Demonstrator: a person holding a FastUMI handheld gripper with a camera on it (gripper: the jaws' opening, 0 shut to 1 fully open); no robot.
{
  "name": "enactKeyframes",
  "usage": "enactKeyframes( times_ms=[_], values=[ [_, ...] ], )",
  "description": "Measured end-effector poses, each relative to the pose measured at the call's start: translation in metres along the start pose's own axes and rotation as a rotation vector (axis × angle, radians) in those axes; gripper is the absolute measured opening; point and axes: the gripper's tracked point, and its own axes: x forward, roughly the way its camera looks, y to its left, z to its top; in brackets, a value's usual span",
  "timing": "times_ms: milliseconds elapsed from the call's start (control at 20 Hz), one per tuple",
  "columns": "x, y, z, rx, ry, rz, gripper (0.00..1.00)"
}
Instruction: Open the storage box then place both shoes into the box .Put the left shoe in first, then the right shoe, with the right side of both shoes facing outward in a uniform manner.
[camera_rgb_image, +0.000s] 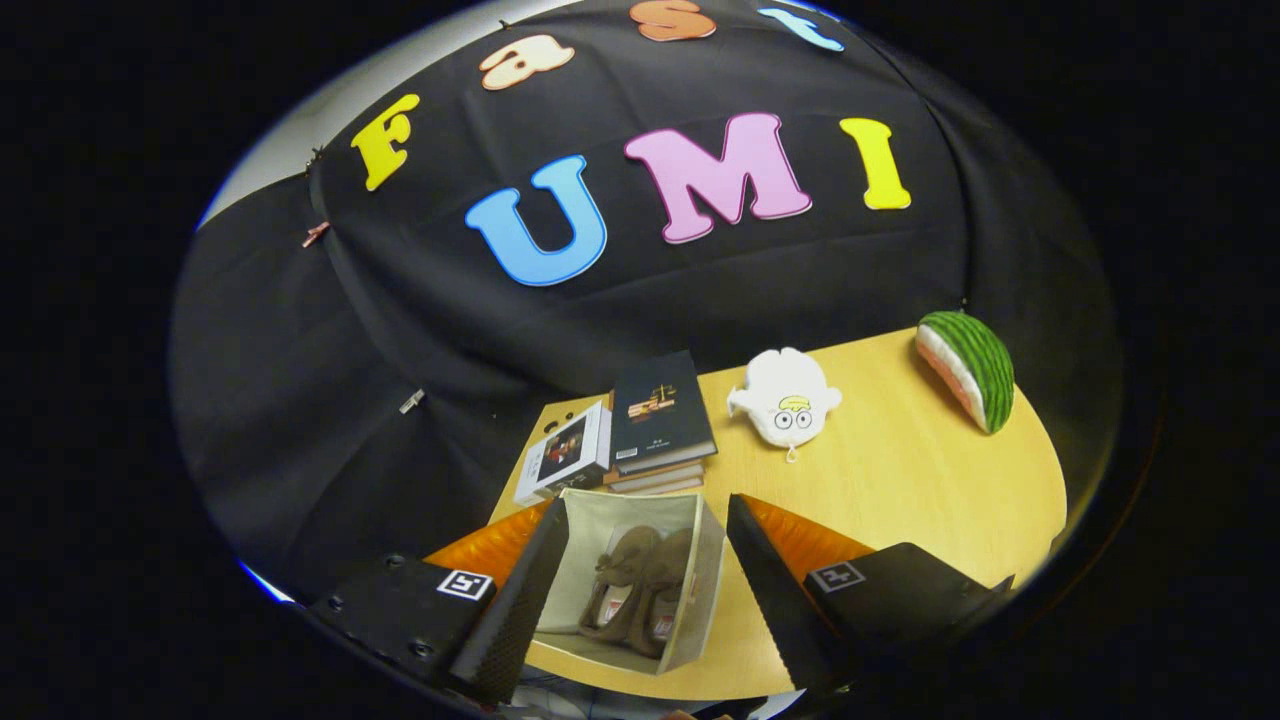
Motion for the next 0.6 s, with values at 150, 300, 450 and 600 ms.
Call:
enactKeyframes(
  times_ms=[150, 300, 450, 600],
  values=[
    [-0.016, -0.033, 0.015, -0.066, -0.052, -0.024, 0.98],
    [-0.033, -0.075, 0.036, -0.171, -0.154, -0.096, 0.99],
    [-0.047, -0.119, 0.047, -0.266, -0.231, -0.172, 0.98],
    [-0.056, -0.160, 0.054, -0.266, -0.273, -0.234, 0.98]
  ],
)
